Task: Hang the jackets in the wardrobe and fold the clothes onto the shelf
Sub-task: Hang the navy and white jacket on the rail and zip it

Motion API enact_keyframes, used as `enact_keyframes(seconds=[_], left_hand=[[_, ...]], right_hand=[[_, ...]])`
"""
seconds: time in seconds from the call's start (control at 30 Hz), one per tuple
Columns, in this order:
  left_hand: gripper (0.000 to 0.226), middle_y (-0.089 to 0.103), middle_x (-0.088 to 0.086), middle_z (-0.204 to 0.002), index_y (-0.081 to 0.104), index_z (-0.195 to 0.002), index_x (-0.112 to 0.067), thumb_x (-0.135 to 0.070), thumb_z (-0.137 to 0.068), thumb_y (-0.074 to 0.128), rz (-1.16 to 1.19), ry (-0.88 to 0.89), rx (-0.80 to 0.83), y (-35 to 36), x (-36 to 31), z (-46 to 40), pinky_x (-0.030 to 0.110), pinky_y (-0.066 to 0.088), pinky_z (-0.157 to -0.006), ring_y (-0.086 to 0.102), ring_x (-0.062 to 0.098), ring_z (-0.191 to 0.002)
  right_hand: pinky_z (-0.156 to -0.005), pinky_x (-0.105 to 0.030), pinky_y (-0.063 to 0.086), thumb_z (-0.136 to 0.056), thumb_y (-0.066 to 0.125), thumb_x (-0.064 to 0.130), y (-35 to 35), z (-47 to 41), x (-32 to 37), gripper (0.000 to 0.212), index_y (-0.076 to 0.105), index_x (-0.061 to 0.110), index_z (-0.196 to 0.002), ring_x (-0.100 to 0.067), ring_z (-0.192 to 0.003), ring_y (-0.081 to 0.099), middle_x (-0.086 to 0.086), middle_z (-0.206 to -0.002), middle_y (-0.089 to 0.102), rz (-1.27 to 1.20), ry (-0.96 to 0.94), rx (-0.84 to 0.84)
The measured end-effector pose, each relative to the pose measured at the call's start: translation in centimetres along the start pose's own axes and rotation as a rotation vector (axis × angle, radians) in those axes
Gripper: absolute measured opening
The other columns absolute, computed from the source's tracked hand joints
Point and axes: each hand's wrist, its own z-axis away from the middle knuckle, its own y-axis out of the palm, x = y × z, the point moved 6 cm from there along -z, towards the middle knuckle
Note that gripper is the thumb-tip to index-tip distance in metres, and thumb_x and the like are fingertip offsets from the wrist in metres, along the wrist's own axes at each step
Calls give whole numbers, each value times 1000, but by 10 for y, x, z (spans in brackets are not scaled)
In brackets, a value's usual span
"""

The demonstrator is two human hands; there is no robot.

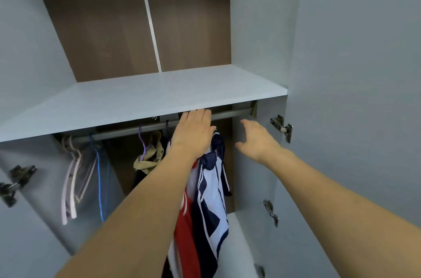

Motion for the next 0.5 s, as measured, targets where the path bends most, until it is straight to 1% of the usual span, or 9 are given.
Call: enact_keyframes(seconds=[0.1, 0.2, 0.3, 0.37, 0.5], left_hand=[[50, 41, 10, -146, 36, -145, -8, -38, -105, 32, 8, 9, 58, 1, -7, 17, 41, 22, -117, 36, 27, -134], [50, 41, 8, -146, 35, -145, -9, -37, -104, 33, 11, 42, 86, 2, -22, 42, 40, 22, -116, 36, 26, -134], [52, 39, 9, -150, 34, -148, -7, -34, -103, 36, 52, 20, 84, -7, -40, 67, 42, 21, -119, 33, 27, -138], [54, 37, 11, -153, 32, -150, -6, -33, -103, 39, 80, 16, 53, -15, -55, 80, 43, 18, -120, 30, 29, -142], [56, 35, 13, -154, 32, -151, -4, -34, -104, 40, 142, 81, 31, -26, -95, 96, 44, 22, -119, 30, 29, -143]], right_hand=[[-114, -32, 25, -93, 61, 23, -2, 20, -5, 75, 20, 8, -154, -28, -144, 27, -13, -158, 25, -17, 26, 23], [-114, -33, 25, -93, 60, 23, -2, 46, -13, 75, 20, 9, -154, -28, -144, 26, -12, -158, 25, -16, 30, 31], [-116, -33, 23, -93, 59, 22, -2, 76, -28, 74, 18, 10, -155, -27, -146, 23, -10, -159, 23, -28, 42, 66], [-116, -33, 23, -93, 58, 22, -6, 96, -39, 74, 19, 11, -155, -26, -146, 23, -10, -159, 23, -21, 50, 68], [-117, -33, 23, -93, 59, 24, -18, 140, -66, 73, 22, 10, -154, -25, -146, 24, -11, -158, 26, -25, 109, 53]])
